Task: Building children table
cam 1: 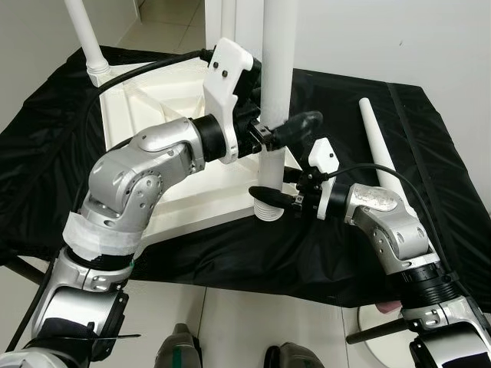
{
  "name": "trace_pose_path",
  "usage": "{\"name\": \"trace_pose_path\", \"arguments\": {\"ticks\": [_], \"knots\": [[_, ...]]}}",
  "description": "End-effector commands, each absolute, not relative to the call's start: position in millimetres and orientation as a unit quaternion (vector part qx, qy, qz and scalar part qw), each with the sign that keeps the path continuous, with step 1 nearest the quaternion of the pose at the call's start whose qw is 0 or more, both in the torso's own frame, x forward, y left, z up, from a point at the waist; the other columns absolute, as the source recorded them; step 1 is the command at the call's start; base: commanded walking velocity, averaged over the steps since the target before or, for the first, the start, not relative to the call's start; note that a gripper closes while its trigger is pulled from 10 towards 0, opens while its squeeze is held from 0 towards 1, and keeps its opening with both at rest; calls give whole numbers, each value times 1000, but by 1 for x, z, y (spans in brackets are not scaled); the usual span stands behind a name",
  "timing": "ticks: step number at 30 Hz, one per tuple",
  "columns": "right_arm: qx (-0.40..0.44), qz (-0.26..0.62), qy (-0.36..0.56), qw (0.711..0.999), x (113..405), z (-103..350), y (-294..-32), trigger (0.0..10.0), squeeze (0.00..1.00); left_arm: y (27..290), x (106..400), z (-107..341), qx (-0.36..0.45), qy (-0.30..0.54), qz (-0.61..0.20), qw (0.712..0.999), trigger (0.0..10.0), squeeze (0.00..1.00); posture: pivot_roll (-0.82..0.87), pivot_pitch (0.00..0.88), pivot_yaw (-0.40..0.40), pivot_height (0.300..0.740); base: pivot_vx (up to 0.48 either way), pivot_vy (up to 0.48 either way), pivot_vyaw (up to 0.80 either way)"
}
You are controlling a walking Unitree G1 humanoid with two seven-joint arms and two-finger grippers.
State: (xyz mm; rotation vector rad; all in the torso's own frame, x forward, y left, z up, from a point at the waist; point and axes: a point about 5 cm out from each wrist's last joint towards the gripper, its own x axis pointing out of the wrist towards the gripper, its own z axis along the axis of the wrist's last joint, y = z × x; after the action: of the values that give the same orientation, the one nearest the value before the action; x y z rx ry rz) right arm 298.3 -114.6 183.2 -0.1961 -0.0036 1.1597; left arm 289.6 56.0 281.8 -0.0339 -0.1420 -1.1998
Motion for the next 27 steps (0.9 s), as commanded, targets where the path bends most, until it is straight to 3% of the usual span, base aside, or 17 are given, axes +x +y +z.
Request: {"name": "trace_pose_path", "arguments": {"ticks": [1, 13, 14, 15, 18, 19, 27], "knots": [[-100, 549, -3, 830, 297, 182, -116, 10000, 0, 52, 277, 285, 0, -76, -661, 746, 0, 0, 73, 0, 2, 740, 0, 0, 0], [-102, 550, -1, 829, 297, 181, -116, 10000, 0, 53, 278, 287, 9, -79, -663, 745, 0, 0, 75, 0, 5, 740, 0, 0, 0], [-102, 546, -2, 832, 298, 180, -115, 10000, 0, 53, 280, 286, 21, -78, -654, 752, 2431, 0, 76, 0, 5, 740, 0, 0, 0], [-95, 536, -4, 839, 300, 180, -113, 10000, 1000, 53, 285, 286, 31, -78, -635, 768, 10000, 0, 75, 0, 6, 740, 0, 0, 0], [-89, 529, -6, 844, 302, 179, -112, 10000, 1000, 53, 289, 286, 37, -78, -621, 779, 10000, 0, 76, 0, 4, 740, 0, 0, 0], [-68, 506, -5, 860, 307, 179, -111, 10000, 1000, 54, 297, 287, 32, -69, -591, 803, 10000, 0, 77, 0, -2, 740, 0, 0, 0], [-48, 465, -17, 884, 316, 182, -105, 10000, 1000, 56, 307, 290, 20, -55, -549, 834, 10000, 0, 79, 0, -13, 740, 0, 0, 0]]}}
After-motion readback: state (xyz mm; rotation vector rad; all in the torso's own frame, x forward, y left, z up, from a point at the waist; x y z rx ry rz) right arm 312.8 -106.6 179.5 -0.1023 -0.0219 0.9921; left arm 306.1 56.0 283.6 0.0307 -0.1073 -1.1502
